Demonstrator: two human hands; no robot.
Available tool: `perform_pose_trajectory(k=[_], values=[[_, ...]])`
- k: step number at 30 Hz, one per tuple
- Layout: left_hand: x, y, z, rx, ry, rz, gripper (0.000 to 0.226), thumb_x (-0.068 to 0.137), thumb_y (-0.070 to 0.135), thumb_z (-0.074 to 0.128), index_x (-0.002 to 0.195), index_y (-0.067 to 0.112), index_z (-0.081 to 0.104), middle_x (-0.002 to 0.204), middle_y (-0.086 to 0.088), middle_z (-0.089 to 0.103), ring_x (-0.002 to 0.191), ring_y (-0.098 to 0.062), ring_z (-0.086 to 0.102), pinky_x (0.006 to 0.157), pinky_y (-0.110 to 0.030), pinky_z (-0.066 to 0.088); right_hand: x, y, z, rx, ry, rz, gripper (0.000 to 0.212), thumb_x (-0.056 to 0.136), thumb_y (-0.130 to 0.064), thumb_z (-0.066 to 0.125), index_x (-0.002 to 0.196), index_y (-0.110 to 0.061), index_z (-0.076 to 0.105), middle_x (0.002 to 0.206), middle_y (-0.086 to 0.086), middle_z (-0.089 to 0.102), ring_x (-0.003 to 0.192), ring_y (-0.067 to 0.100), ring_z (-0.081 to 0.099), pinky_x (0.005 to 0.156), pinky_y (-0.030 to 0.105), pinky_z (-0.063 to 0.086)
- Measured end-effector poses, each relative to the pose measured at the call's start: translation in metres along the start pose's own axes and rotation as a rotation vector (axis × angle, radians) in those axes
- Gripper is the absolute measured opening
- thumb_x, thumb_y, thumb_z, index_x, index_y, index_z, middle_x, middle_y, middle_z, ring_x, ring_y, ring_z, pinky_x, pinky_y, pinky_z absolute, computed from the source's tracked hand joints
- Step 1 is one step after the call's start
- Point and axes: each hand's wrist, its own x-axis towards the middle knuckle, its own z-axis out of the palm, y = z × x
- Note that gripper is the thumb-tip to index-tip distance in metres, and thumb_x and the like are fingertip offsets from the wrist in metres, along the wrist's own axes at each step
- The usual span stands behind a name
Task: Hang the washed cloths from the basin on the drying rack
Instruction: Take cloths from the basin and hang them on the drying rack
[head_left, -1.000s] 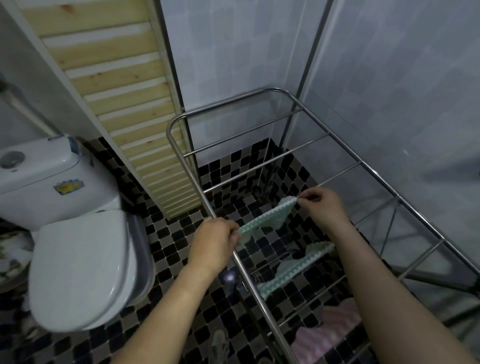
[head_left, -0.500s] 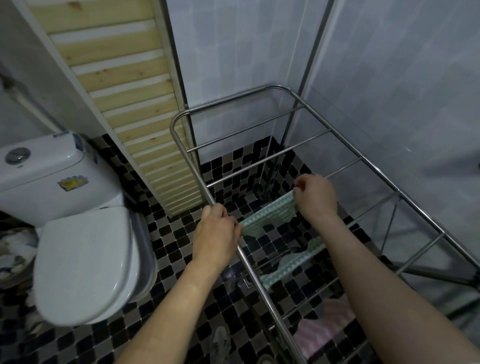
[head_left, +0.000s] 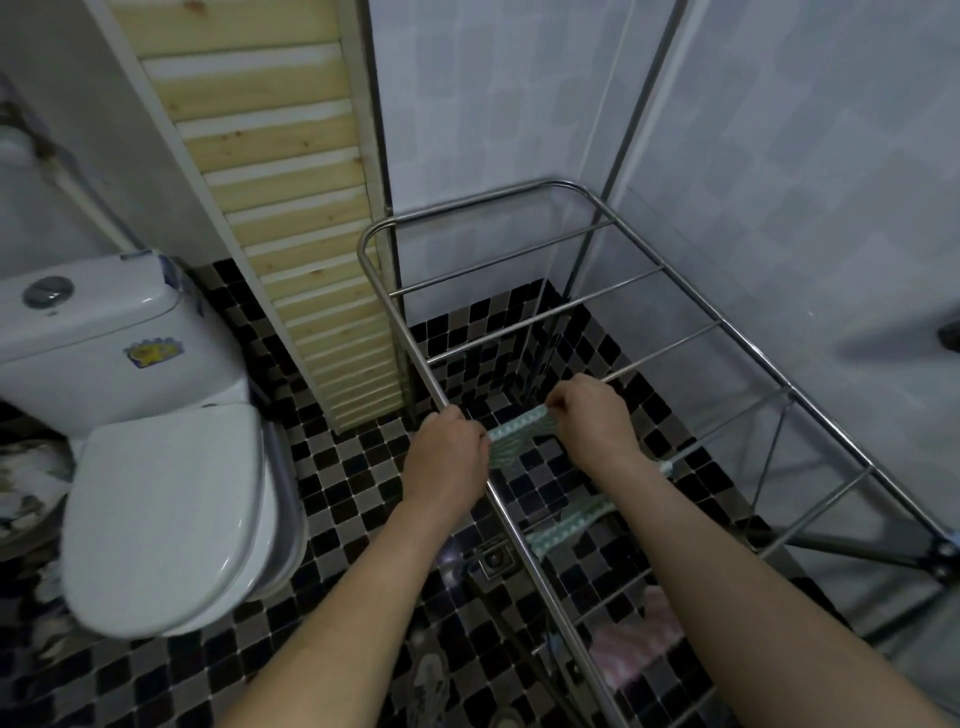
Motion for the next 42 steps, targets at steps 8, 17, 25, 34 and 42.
perform_pose_trajectory(k=[8, 17, 25, 34, 42], values=[[-0.031, 0.012, -0.013, -0.202, 0.072, -0.158, 0.03, 0.099, 0.027, 0.048, 0.121, 0.015, 0.065, 0.106, -0.003, 0.062, 0.099, -0.017, 0.057, 0.079, -0.022, 0.042, -0.011, 0.0, -0.007, -0.029, -0.001, 0.024, 0.015, 0.094, -0.008, 0.049, 0.104, -0.012, 0.061, 0.098, 0.008, 0.064, 0.08, 0.027, 0.058, 0.062, 0.036, 0.048], [-0.131, 0.009, -0.061, -0.714, 0.275, -0.405, 0.023, 0.098, 0.013, 0.05, 0.1, 0.025, 0.07, 0.079, 0.002, 0.067, 0.074, -0.014, 0.062, 0.068, -0.024, 0.05, -0.073, -0.05, -0.041, 0.709, -0.163, -0.127, 0.019, 0.093, -0.014, 0.059, 0.08, -0.027, 0.066, 0.071, -0.006, 0.067, 0.074, 0.017, 0.067, 0.075, 0.038, 0.059], [-0.228, -0.028, -0.099, -0.761, 0.467, -0.524, 0.039, 0.092, -0.001, 0.051, 0.08, 0.031, 0.07, 0.066, 0.018, 0.065, 0.064, 0.003, 0.056, 0.066, -0.015, 0.043, -0.139, -0.149, -0.032, 0.959, -0.443, -0.254, 0.017, 0.093, -0.009, 0.06, 0.084, -0.02, 0.069, 0.074, 0.002, 0.07, 0.064, 0.007, 0.061, 0.056, 0.015, 0.046], [-0.392, -0.108, -0.148, -0.625, 0.763, -0.815, 0.028, 0.099, 0.012, 0.043, 0.096, 0.025, 0.067, 0.058, -0.003, 0.052, 0.05, -0.014, 0.042, 0.049, -0.025, 0.033, -0.248, -0.294, 0.028, 0.958, -0.915, -0.42, 0.015, 0.094, -0.01, 0.058, 0.087, -0.015, 0.07, 0.083, 0.004, 0.071, 0.072, 0.013, 0.063, 0.057, 0.015, 0.05], [-0.555, -0.194, -0.148, -0.469, 0.801, -1.217, 0.025, 0.094, 0.009, 0.044, 0.089, 0.028, 0.06, 0.089, 0.0, 0.063, 0.08, -0.021, 0.059, 0.073, -0.035, 0.047, -0.358, -0.405, 0.115, 0.744, -1.145, -0.501, 0.016, 0.095, -0.014, 0.059, 0.108, -0.011, 0.067, 0.097, 0.006, 0.07, 0.083, 0.017, 0.063, 0.071, 0.032, 0.056]])
